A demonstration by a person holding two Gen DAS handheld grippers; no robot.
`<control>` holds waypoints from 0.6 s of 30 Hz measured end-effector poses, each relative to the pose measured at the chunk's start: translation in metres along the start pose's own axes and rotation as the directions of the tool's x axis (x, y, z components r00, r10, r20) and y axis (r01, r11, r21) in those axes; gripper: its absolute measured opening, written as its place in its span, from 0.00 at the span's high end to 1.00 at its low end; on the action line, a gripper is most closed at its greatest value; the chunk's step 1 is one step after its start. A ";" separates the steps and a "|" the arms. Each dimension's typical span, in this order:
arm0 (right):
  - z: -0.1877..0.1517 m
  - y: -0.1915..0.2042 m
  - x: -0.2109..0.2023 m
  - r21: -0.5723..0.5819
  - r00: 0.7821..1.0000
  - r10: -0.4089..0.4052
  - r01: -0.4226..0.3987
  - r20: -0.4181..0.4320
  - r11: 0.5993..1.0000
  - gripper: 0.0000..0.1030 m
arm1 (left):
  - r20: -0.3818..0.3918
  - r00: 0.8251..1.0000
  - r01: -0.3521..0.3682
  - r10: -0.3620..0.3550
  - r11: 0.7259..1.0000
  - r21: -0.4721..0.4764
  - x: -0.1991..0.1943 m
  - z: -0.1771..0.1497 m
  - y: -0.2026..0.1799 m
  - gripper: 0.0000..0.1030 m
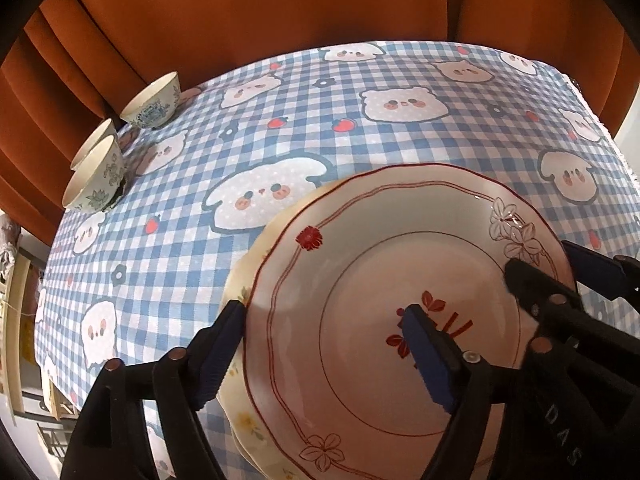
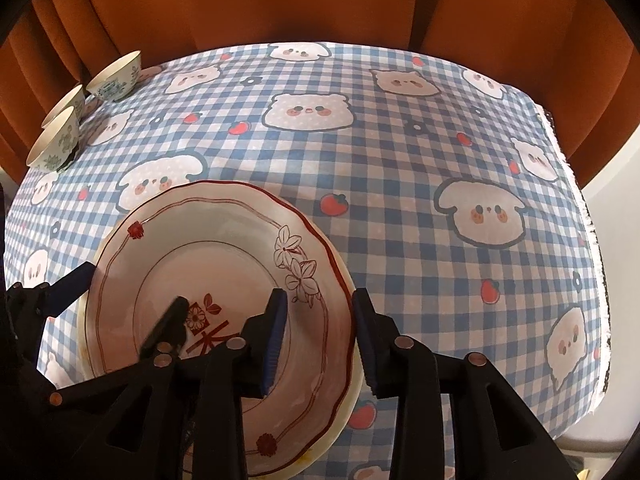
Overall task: Organize plates and bowls
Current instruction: 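Lower the red-rimmed plate onto the yellow-flower plates with both grippers, then open both grippers and withdraw them from the plate stack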
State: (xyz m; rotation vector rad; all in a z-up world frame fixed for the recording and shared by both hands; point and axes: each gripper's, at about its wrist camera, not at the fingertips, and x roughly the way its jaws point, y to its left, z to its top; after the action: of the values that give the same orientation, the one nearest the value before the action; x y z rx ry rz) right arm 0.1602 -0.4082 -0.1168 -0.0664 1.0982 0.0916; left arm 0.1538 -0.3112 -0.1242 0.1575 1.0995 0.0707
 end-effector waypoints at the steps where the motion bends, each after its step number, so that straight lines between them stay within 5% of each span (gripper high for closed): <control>1: 0.000 0.000 0.000 -0.004 1.000 0.007 -0.007 -0.003 1.000 0.57 | -0.004 1.000 0.006 -0.006 1.000 0.001 -0.001 -0.001 0.000 0.19; 5: 0.000 0.000 0.001 -0.002 0.999 0.026 -0.026 -0.026 1.000 0.47 | -0.019 0.999 0.039 -0.039 0.999 -0.008 -0.002 -0.002 0.003 0.17; 18: 0.003 0.002 -0.020 0.036 1.000 0.013 -0.013 -0.001 0.999 0.45 | 0.002 0.982 0.188 -0.188 0.982 0.008 -0.014 0.005 0.019 0.13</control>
State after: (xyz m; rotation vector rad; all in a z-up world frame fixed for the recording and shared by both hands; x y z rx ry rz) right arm 0.1532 -0.4066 -0.0973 -0.0275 1.1016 0.0833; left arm 0.1526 -0.2948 -0.1061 0.0603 1.1077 -0.1028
